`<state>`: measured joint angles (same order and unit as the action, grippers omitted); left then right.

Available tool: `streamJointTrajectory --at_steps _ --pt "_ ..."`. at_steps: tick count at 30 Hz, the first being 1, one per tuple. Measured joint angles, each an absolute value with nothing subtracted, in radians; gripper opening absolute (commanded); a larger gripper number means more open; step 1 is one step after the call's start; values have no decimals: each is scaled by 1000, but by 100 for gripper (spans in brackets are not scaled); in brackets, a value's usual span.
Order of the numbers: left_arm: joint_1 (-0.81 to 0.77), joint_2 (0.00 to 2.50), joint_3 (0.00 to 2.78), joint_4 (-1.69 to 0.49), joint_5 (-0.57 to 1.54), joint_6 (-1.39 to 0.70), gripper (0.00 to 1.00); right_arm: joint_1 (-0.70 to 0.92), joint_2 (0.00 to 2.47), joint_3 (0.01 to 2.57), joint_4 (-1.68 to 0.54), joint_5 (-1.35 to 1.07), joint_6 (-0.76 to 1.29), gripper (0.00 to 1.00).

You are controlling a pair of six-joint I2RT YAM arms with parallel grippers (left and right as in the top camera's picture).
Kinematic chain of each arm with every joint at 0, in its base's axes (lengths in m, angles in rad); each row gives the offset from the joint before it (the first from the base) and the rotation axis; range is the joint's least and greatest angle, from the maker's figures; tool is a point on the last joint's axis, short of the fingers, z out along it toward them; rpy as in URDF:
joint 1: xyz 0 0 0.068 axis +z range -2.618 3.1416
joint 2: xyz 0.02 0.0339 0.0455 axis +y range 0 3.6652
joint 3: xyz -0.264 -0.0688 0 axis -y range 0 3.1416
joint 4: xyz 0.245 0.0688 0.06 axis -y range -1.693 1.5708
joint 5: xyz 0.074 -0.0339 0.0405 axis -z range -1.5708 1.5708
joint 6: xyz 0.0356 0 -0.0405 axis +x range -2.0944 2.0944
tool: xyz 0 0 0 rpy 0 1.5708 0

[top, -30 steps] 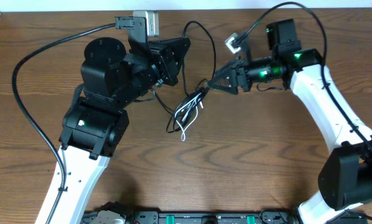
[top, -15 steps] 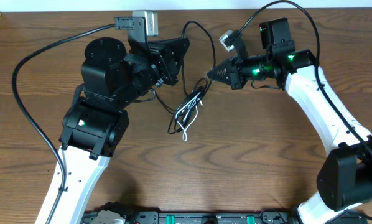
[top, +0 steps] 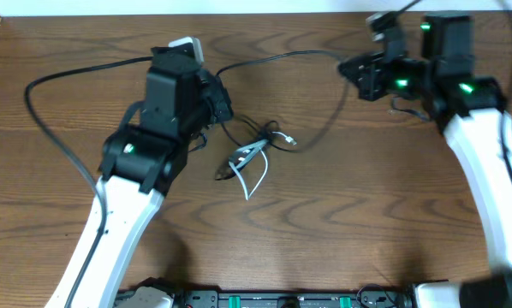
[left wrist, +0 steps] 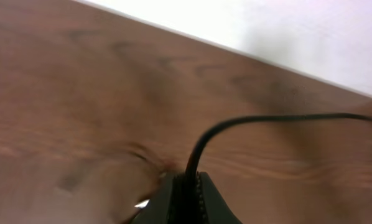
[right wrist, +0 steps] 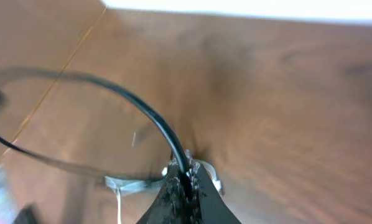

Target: Untangle cables

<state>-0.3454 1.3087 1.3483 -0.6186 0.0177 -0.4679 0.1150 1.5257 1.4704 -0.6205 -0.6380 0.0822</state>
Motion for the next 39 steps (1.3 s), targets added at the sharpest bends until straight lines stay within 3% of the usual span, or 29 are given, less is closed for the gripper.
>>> streamJointTrajectory --at_steps 18,30,34,39 --pt "-348 1596 1348 -632 -89 -468 8 54 1201 1470 -569 -310 229 1" --pt "-348 1599 1349 -584 -39 -305 7 54 1318 1471 -769 -302 256 4" --pt "-348 1599 1378 -587 55 -275 7 54 1382 1471 -807 -330 236 18" --pt "-348 1579 1467 -559 116 -281 7 66 1461 1471 -847 -389 192 21"
